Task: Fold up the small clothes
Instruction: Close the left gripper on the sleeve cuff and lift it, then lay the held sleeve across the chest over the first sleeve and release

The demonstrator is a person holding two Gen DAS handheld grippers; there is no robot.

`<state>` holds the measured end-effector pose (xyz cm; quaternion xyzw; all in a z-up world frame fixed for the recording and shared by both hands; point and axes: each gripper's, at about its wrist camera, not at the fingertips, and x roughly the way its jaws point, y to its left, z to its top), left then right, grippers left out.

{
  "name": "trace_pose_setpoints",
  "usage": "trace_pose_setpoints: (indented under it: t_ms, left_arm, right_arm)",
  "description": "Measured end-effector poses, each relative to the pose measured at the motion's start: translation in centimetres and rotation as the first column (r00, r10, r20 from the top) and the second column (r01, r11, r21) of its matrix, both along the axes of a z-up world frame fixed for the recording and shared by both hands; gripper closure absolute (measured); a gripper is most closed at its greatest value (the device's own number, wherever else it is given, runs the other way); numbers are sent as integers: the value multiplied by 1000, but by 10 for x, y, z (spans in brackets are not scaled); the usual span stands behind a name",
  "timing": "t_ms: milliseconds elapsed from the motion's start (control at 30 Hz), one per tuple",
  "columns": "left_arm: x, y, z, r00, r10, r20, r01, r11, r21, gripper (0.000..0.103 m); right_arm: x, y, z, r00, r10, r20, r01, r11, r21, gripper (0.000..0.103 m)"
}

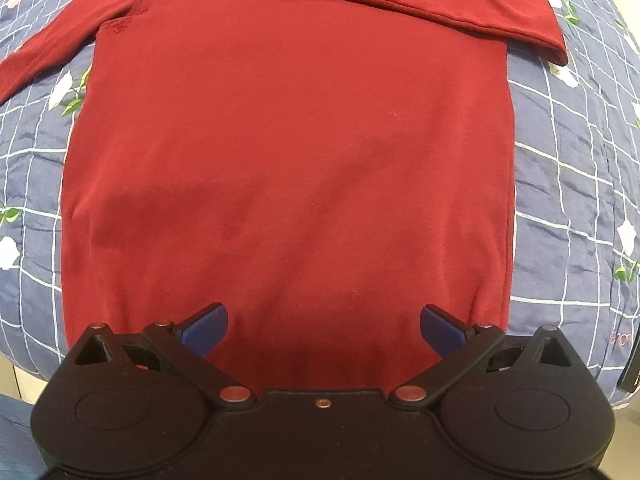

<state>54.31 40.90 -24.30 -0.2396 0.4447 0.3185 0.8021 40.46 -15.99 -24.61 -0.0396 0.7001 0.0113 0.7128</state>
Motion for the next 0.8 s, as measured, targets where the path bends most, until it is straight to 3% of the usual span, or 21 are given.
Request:
trace_pose_setpoints:
  t_ms: [267,433,567,800]
  left_arm:
    - [-3,-37,45,993,-93,78,86,992,90,103]
    - [2,-78,80,972,-187,143,165,975,147,103]
    - [11,-126,112,938,-285,196,248,949,195,103]
    - [26,-232,159,852,-453,263,390,884,260,103]
  right_arm:
    - [-10,-16,-1,999,-33,21,32,999,36,1]
    - [-16,-33,0,996,-79,43,76,995,64,1]
    - [-15,-50,1,992,-107,66,101,991,92,1]
    - [-12,-82,4,986,-131,99,117,984,137,1]
